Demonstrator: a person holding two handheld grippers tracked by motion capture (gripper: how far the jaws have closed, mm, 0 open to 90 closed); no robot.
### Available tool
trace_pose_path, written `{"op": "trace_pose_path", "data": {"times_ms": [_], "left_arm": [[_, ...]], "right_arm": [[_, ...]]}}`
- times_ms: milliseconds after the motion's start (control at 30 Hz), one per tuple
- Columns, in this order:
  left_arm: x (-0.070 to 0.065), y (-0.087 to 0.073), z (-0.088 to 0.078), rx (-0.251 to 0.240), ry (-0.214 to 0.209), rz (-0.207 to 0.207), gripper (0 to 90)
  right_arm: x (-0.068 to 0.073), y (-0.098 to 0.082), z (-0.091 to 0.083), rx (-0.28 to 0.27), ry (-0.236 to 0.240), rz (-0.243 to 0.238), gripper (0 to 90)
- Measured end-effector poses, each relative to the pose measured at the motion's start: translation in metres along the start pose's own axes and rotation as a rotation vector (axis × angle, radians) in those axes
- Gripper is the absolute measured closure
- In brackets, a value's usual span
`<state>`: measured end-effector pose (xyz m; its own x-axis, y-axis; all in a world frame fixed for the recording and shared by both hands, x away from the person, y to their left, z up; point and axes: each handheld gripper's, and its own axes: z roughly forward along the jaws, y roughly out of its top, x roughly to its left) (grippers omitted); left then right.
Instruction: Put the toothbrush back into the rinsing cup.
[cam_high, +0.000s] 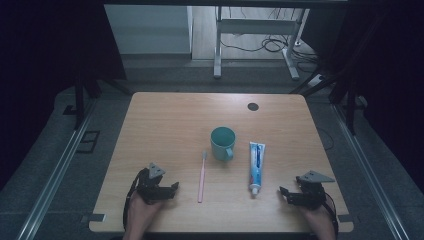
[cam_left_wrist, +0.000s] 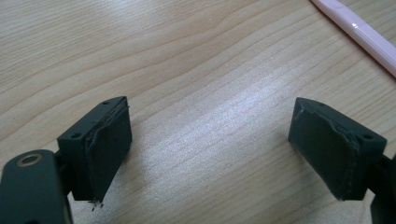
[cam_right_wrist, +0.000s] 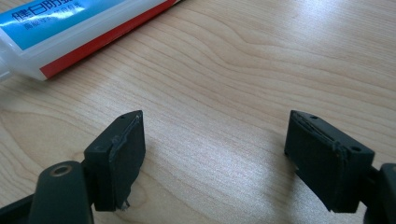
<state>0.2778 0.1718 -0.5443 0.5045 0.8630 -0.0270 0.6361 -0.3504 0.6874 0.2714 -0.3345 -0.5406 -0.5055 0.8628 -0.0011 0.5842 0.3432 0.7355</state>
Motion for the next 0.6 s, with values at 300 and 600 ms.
{"op": "trace_pose_path", "data": {"times_ms": [300, 600], "left_arm": [[0.0003, 0.0003, 0.0003, 0.000, 0.000, 0.004, 13.2], [0.0004, 0.0001, 0.0000, -0.002, 0.002, -0.002, 14.3]], "right_arm": [[0.0003, 0.0003, 0.0004, 0.001, 0.000, -0.002, 19.1], [0.0006, 0.0004, 0.0006, 0.002, 0.000, -0.003, 18.7]]}}
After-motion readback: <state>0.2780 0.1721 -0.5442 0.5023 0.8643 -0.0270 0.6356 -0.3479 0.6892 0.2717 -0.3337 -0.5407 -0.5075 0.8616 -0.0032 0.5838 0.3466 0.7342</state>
